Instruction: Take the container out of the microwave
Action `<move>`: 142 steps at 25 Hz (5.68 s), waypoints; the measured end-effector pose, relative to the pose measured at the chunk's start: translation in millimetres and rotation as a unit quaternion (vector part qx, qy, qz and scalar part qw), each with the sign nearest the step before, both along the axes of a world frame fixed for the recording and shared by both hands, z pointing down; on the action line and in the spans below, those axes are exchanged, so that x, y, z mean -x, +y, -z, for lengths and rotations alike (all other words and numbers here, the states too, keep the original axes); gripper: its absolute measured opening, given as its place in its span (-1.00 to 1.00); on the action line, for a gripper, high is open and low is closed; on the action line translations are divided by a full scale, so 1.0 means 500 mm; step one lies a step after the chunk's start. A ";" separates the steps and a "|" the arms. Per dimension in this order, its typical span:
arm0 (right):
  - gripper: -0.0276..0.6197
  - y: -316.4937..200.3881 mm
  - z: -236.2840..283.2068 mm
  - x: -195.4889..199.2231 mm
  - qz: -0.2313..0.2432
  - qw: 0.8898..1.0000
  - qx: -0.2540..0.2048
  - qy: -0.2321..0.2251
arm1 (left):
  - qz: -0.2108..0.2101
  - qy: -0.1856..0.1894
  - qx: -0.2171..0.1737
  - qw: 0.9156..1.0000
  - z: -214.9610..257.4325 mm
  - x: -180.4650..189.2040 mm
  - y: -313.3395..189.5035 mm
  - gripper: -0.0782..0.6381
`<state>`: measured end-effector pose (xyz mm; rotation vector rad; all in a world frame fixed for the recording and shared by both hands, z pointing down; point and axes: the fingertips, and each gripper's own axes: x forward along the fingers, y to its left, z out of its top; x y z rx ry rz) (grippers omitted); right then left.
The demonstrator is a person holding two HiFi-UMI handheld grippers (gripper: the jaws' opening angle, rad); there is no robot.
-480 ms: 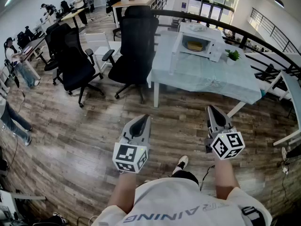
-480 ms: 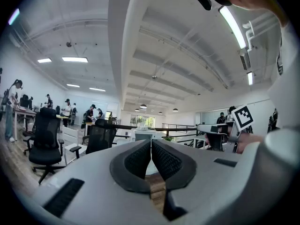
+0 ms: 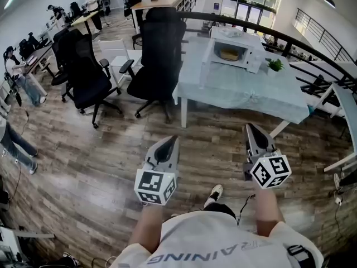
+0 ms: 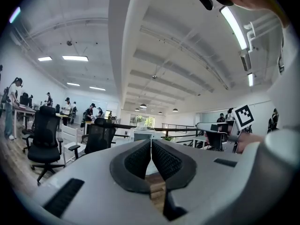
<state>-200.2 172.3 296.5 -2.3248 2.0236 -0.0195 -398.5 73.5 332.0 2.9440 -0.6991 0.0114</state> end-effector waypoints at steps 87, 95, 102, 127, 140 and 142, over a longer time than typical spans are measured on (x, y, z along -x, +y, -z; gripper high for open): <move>-0.84 -0.829 -0.255 -1.152 0.199 0.968 0.149 0.045 | 0.126 -0.014 0.077 0.989 -0.151 -1.172 -0.661 -0.68; -0.84 -0.902 -0.327 -1.175 0.240 0.949 0.186 0.089 | 0.194 -0.008 0.090 0.977 -0.182 -1.172 -0.635 -0.68; -0.71 -1.011 -0.410 -1.189 0.226 0.932 0.236 0.157 | 0.196 -0.001 0.102 0.975 -0.197 -1.168 -0.627 -0.68; -0.55 -1.292 -0.722 -1.302 0.150 0.807 0.420 0.387 | 0.207 0.012 0.151 0.966 -0.301 -1.150 -0.661 -0.68; -0.78 -1.298 -0.729 -1.312 0.162 0.792 0.431 0.400 | 0.206 0.008 0.155 0.966 -0.307 -1.164 -0.653 -0.68; -0.80 -1.294 -0.720 -1.305 0.166 0.796 0.424 0.399 | 0.207 0.008 0.154 0.966 -0.306 -1.166 -0.652 -0.68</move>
